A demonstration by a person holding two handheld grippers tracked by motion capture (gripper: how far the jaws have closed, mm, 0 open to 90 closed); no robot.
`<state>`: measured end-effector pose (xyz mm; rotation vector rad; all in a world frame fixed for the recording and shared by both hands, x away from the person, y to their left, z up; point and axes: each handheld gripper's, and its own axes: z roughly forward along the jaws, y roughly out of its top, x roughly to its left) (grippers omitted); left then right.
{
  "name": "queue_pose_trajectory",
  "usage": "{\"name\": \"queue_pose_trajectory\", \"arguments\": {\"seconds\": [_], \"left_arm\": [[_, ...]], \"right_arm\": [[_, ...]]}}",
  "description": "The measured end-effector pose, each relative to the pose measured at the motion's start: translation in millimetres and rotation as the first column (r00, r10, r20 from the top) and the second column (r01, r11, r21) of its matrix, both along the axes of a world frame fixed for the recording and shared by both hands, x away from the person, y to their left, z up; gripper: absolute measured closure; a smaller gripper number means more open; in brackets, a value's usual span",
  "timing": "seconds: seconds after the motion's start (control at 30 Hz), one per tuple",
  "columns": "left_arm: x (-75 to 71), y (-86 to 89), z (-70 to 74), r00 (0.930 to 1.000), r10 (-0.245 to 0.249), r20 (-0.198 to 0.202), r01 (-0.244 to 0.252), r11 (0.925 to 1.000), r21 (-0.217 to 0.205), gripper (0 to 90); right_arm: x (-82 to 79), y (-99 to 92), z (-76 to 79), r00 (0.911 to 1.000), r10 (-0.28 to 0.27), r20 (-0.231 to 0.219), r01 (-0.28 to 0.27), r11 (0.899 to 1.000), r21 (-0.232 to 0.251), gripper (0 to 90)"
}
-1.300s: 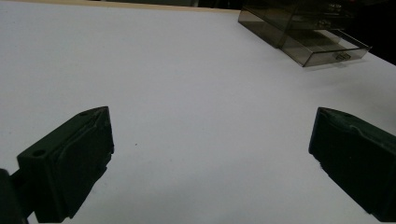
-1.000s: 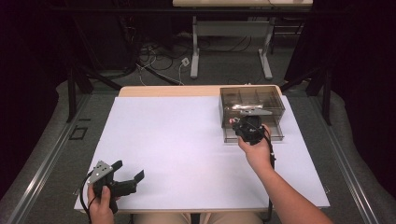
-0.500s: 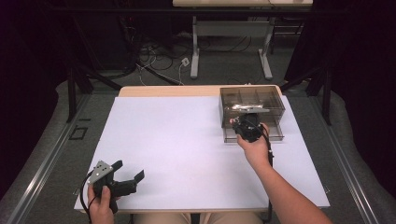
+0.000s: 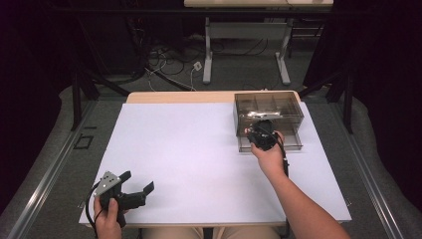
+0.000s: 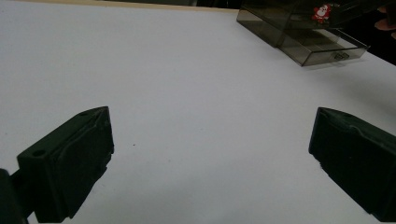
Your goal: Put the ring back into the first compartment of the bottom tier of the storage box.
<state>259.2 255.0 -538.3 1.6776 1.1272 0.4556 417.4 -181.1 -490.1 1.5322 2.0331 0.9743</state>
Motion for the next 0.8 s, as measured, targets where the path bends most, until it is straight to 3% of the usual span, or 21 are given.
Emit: {"name": "queue_pose_trajectory", "arguments": {"seconds": [0.8], "left_arm": [[0.5,0.5,-0.7,1.0000,0.001,-0.002,-0.001,1.0000,-0.007,0.1]], "right_arm": [[16.1,3.7,-21.3,0.9943,-0.019,-0.105,0.015,0.999,-0.032,89.5]]}}
